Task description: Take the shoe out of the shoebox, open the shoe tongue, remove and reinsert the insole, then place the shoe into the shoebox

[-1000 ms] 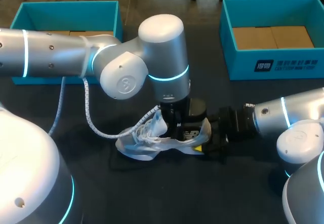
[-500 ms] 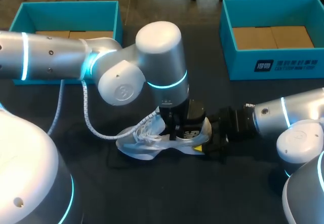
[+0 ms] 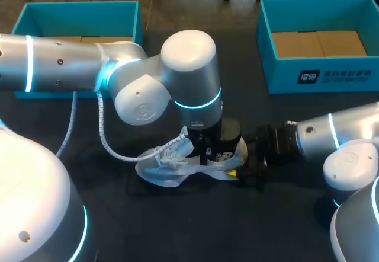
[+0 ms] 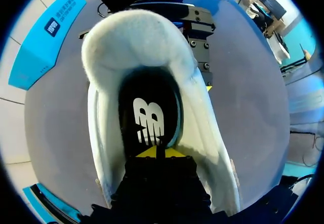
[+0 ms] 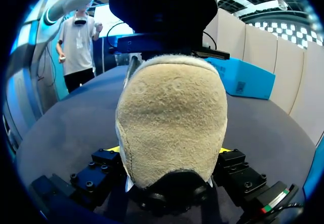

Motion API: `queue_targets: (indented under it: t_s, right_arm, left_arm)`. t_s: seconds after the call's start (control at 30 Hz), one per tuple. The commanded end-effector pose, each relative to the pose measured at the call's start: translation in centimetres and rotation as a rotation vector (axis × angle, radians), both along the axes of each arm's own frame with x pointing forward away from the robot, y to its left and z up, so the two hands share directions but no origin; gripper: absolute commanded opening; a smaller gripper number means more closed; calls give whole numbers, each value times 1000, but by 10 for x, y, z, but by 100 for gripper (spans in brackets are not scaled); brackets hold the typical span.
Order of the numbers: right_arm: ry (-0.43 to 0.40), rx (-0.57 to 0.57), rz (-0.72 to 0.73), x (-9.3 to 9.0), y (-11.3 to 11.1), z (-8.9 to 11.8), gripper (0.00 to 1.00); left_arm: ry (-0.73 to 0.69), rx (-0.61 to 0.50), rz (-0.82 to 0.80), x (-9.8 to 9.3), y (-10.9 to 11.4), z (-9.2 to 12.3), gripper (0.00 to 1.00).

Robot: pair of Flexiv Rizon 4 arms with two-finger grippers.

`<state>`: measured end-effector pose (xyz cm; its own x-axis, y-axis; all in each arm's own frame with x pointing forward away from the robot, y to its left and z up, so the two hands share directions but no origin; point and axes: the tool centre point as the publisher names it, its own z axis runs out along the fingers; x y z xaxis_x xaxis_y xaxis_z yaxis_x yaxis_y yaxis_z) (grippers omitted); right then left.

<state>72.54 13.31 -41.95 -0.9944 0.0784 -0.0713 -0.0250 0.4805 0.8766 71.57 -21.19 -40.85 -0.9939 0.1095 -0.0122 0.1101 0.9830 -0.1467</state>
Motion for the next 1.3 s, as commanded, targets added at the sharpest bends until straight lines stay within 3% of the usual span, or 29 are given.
queue_targets:
  t_s: [0.03, 0.9, 1.3]
  right_arm:
    - [0, -6, -2, -1, 2, 3, 0]
    - [0, -6, -2, -1, 2, 3, 0]
    - [0, -6, -2, -1, 2, 3, 0]
  left_arm:
    - [15, -22, 1, 3, 14, 5, 0]
    - [132, -106, -22, -2, 38, 55, 0]
    - [137, -220, -63, -15, 27, 84, 0]
